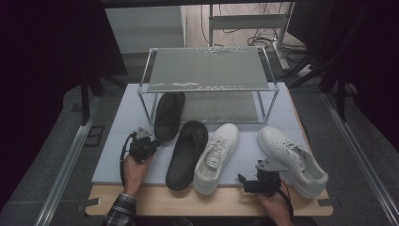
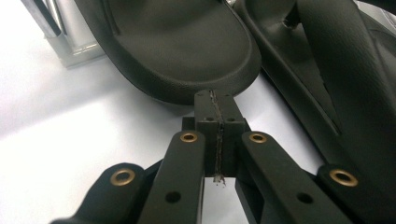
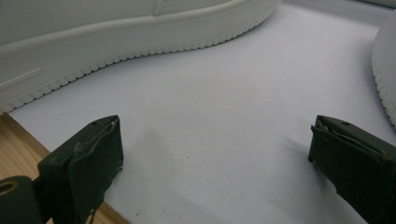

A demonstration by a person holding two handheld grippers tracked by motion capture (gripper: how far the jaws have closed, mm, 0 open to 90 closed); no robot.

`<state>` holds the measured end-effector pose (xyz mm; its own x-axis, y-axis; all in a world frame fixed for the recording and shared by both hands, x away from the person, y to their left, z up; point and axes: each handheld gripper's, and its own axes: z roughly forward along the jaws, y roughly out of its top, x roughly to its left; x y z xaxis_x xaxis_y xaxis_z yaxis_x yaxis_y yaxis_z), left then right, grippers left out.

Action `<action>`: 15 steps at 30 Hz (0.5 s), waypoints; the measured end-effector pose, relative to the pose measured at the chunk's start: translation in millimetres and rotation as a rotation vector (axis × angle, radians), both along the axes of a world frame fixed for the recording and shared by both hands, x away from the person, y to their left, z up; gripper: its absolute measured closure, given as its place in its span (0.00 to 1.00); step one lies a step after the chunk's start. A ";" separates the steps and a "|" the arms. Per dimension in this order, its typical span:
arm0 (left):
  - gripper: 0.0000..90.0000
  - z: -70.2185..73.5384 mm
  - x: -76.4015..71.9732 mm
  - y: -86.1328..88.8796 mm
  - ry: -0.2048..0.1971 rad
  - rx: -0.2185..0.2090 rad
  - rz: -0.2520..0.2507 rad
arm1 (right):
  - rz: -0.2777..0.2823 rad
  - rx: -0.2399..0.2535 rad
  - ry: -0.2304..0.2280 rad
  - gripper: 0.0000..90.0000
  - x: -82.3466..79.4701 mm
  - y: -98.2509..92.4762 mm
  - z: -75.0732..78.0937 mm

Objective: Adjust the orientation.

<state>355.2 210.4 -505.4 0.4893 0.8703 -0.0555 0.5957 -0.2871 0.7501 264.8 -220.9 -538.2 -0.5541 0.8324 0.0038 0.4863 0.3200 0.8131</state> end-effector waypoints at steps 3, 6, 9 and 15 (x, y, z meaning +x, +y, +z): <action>1.00 0.3 6.4 -2.6 0.006 0.000 0.002 | 0.000 0.000 0.000 0.03 0.0 0.0 0.0; 1.00 1.2 13.1 -6.0 0.007 0.005 0.005 | 0.000 0.000 0.000 0.03 0.0 0.0 0.0; 1.00 1.5 19.6 -9.8 0.009 0.017 0.007 | 0.000 0.000 0.000 0.03 0.0 0.0 0.0; 1.00 1.6 31.4 -14.7 0.008 0.024 0.008 | -0.001 0.001 0.000 0.03 0.0 0.0 0.0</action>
<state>386.6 195.7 -503.8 0.4816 0.8755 -0.0382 0.6044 -0.3003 0.7380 264.8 -220.9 -538.2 -0.5537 0.8327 0.0042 0.4861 0.3192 0.8135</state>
